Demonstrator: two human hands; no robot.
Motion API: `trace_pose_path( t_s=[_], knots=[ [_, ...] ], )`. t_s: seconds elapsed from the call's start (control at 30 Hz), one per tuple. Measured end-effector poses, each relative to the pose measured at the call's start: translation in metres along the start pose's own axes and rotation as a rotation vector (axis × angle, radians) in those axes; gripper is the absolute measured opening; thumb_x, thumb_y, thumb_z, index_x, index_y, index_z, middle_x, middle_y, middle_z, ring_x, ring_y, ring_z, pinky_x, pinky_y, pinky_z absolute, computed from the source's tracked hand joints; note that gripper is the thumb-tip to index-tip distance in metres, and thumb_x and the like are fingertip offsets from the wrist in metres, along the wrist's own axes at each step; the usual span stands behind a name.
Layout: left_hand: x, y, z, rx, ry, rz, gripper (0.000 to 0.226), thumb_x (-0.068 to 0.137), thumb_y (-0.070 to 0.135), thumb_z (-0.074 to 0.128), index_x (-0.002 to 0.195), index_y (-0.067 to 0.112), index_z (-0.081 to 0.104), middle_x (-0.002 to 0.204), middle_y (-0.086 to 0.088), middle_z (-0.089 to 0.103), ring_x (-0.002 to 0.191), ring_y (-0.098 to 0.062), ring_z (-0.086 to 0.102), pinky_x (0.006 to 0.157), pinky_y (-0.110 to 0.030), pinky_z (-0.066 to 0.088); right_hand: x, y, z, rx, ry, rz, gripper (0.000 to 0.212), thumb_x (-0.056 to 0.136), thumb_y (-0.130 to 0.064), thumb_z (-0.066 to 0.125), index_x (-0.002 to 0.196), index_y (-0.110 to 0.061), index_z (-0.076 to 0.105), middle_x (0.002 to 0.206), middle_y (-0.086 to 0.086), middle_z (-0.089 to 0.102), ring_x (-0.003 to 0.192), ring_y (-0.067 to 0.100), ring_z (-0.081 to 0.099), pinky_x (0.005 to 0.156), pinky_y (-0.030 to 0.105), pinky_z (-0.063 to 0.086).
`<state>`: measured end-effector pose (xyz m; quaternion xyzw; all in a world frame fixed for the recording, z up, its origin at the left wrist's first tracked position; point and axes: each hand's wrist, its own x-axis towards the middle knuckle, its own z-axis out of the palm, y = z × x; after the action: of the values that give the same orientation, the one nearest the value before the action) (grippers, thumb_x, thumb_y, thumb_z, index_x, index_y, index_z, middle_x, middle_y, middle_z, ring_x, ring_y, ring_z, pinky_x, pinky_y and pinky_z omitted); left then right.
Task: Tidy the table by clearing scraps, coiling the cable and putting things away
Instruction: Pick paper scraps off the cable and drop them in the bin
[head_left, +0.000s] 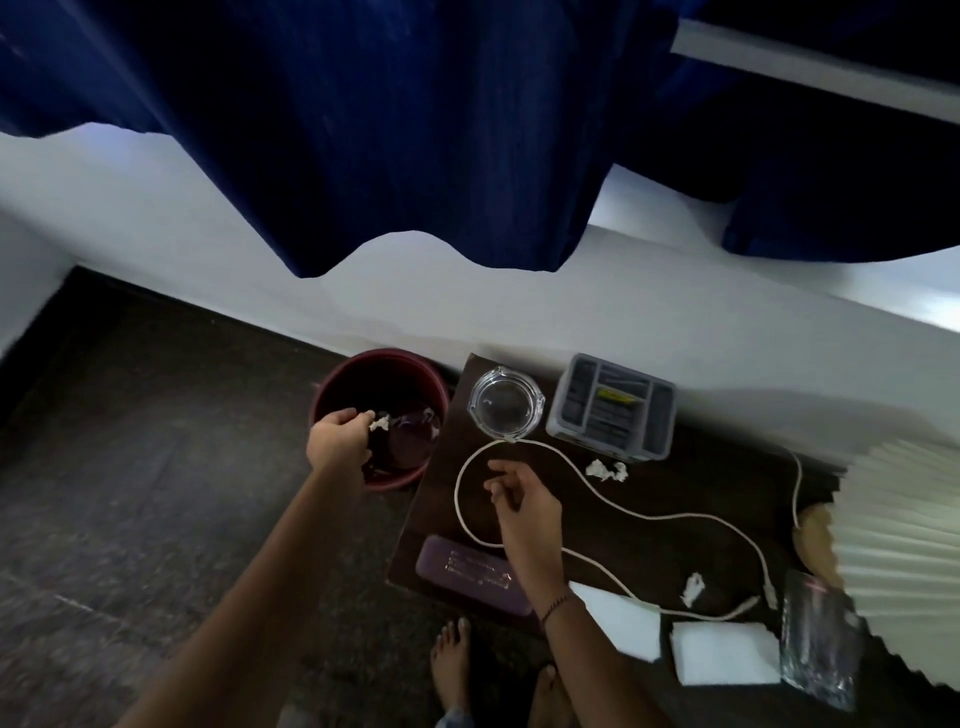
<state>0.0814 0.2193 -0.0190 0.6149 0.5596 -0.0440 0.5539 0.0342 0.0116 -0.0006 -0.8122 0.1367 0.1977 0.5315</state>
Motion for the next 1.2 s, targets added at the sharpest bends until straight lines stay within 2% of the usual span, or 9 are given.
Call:
trace_pose_path(
  t_s=[0.1, 0.27, 0.47, 0.63, 0.77, 0.87, 1.03, 1.13, 1.2],
  knots=[
    [-0.025, -0.015, 0.012, -0.031, -0.137, -0.015, 0.025, 0.091, 0.010, 0.053, 0.113, 0.000, 0.056, 0.074, -0.005, 0.060, 0.063, -0.012, 0.057, 0.046, -0.017, 0.049, -0.003, 0.015, -0.019, -0.055, 0.047, 0.011, 0.026, 0.086, -0.003, 0.055, 0.098, -0.025, 0.063, 0.090, -0.004, 0.068, 0.085, 0.003, 0.062, 0.073, 0.016, 0.049],
    [-0.078, -0.035, 0.048, -0.088, -0.294, -0.072, 0.023, 0.090, 0.003, 0.051, 0.112, -0.005, 0.054, 0.075, -0.010, 0.059, 0.066, -0.018, 0.059, 0.046, -0.017, 0.052, -0.011, 0.059, -0.072, -0.184, 0.187, 0.030, 0.021, 0.084, -0.001, 0.057, 0.093, -0.017, 0.068, 0.082, -0.001, 0.067, 0.075, 0.012, 0.063, 0.062, 0.003, 0.041],
    [-0.128, -0.051, 0.092, 0.027, -0.412, -0.081, 0.015, 0.092, 0.003, 0.047, 0.105, 0.001, 0.056, 0.074, -0.008, 0.057, 0.066, -0.015, 0.058, 0.050, -0.018, 0.051, -0.025, 0.104, -0.150, -0.389, 0.411, 0.046, 0.020, 0.082, 0.002, 0.057, 0.096, -0.010, 0.065, 0.098, 0.011, 0.063, 0.088, 0.025, 0.060, 0.081, 0.035, 0.050],
    [-0.146, -0.071, 0.117, 0.149, -0.457, -0.072, 0.014, 0.093, 0.003, 0.045, 0.100, 0.002, 0.058, 0.072, -0.007, 0.058, 0.045, -0.005, 0.061, 0.043, -0.014, 0.048, -0.024, 0.133, -0.185, -0.536, 0.300, 0.237, 0.030, 0.081, -0.006, 0.064, 0.111, -0.006, 0.061, 0.116, 0.019, 0.055, 0.102, 0.034, 0.056, 0.087, 0.035, 0.045],
    [-0.150, -0.081, 0.129, 0.199, -0.483, -0.063, 0.016, 0.092, 0.003, 0.047, 0.103, 0.000, 0.059, 0.074, -0.008, 0.059, 0.064, -0.015, 0.059, 0.045, -0.014, 0.049, -0.017, 0.135, -0.184, -0.533, 0.171, 0.274, 0.029, 0.078, -0.005, 0.067, 0.107, -0.007, 0.063, 0.119, 0.016, 0.052, 0.099, 0.032, 0.058, 0.083, 0.031, 0.045],
    [-0.152, -0.082, 0.135, 0.214, -0.485, -0.059, 0.014, 0.092, 0.003, 0.047, 0.098, 0.002, 0.059, 0.074, -0.008, 0.059, 0.066, -0.015, 0.058, 0.043, -0.012, 0.049, -0.012, 0.138, -0.175, -0.545, 0.155, 0.252, 0.025, 0.079, -0.001, 0.064, 0.103, -0.007, 0.061, 0.120, 0.015, 0.050, 0.096, 0.031, 0.060, 0.085, 0.033, 0.048],
    [-0.153, -0.081, 0.136, 0.252, -0.493, -0.073, 0.015, 0.091, 0.002, 0.048, 0.098, 0.000, 0.061, 0.073, -0.008, 0.059, 0.065, -0.015, 0.059, 0.045, -0.014, 0.050, -0.005, 0.143, -0.166, -0.511, 0.187, 0.219, 0.021, 0.081, 0.007, 0.049, 0.092, -0.007, 0.061, 0.109, 0.015, 0.057, 0.085, 0.027, 0.060, 0.077, 0.035, 0.053],
    [-0.161, -0.078, 0.127, 0.243, -0.573, -0.179, 0.009, 0.091, 0.003, 0.050, 0.089, 0.003, 0.059, 0.074, -0.011, 0.059, 0.049, -0.012, 0.064, 0.046, -0.019, 0.052, -0.006, 0.121, -0.153, -0.293, 0.170, 0.224, 0.018, 0.081, 0.002, 0.059, 0.081, -0.016, 0.061, 0.089, 0.006, 0.066, 0.076, 0.014, 0.062, 0.073, 0.026, 0.053],
    [-0.165, -0.074, 0.121, 0.201, -0.624, -0.255, 0.008, 0.091, 0.010, 0.055, 0.085, 0.006, 0.056, 0.075, -0.014, 0.058, 0.042, -0.012, 0.064, 0.047, -0.023, 0.054, -0.006, 0.094, -0.137, -0.111, 0.143, 0.175, 0.025, 0.077, 0.001, 0.066, 0.073, -0.022, 0.059, 0.077, -0.001, 0.066, 0.069, 0.005, 0.063, 0.069, 0.019, 0.054]
  ],
)
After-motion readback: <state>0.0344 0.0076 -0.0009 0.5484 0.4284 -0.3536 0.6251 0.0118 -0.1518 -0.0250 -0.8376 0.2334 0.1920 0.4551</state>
